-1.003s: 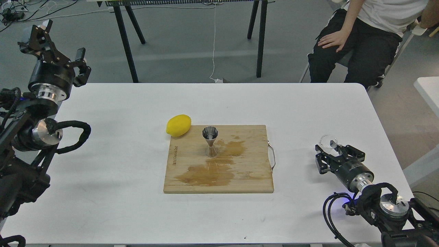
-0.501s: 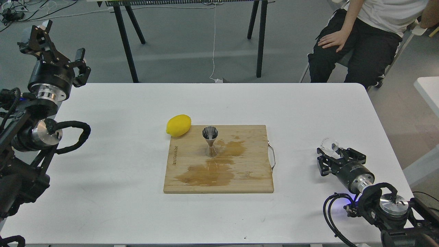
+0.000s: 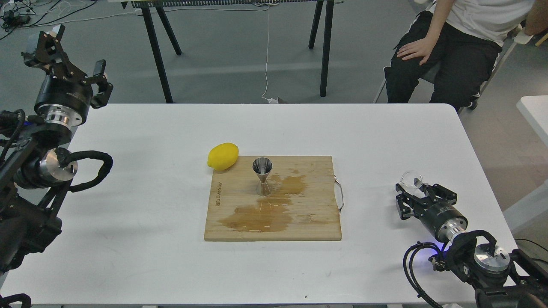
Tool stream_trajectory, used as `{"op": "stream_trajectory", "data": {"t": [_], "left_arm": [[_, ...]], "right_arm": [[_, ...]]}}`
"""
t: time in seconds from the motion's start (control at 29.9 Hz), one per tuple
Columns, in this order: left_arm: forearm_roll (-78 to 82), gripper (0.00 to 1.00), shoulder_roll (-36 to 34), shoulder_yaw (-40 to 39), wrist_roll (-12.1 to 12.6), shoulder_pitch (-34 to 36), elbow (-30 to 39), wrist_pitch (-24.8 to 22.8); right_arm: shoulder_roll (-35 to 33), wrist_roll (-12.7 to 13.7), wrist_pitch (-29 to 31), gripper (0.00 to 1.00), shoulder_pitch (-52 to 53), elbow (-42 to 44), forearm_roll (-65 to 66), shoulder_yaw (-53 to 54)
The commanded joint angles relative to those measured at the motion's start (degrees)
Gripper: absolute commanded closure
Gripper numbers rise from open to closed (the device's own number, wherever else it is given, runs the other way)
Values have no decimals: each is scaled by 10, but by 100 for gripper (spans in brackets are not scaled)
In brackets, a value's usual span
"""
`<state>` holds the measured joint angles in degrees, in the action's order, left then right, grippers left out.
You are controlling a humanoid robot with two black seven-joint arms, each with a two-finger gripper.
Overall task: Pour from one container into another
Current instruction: 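Open the right gripper and release the glass cup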
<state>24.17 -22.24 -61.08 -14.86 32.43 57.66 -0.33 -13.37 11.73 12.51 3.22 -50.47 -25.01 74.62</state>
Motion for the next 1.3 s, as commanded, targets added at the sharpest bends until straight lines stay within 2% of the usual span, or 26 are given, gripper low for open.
{"op": "stream_trajectory", "data": {"t": [0.0, 0.47, 0.5, 0.53, 0.57, 0.9, 1.14, 1.27], "left_arm": [[0, 0, 1, 0, 0, 0, -1, 1], [0, 0, 0, 0, 1, -1, 0, 1], [0, 0, -1, 0, 0, -1, 0, 0], [0, 0, -1, 0, 0, -1, 0, 0], [0, 0, -2, 0, 0, -1, 0, 0], [0, 0, -4, -1, 0, -1, 1, 1], [0, 0, -8, -1, 1, 0, 1, 0], [-2, 0, -9, -6, 4, 0, 2, -5]], "right_arm": [[1, -1, -6, 39, 2, 14, 0, 0], [1, -2, -5, 37, 9, 30, 0, 3], [1, -3, -5, 32, 9, 30, 0, 3], [1, -4, -5, 20, 9, 29, 0, 5], [2, -5, -5, 2, 9, 29, 0, 8], [3, -6, 8, 1, 13, 20, -1, 7], [-11, -8, 90, 1, 35, -8, 3, 6], [-58, -8, 97, 1, 74, -39, 6, 3]]}}
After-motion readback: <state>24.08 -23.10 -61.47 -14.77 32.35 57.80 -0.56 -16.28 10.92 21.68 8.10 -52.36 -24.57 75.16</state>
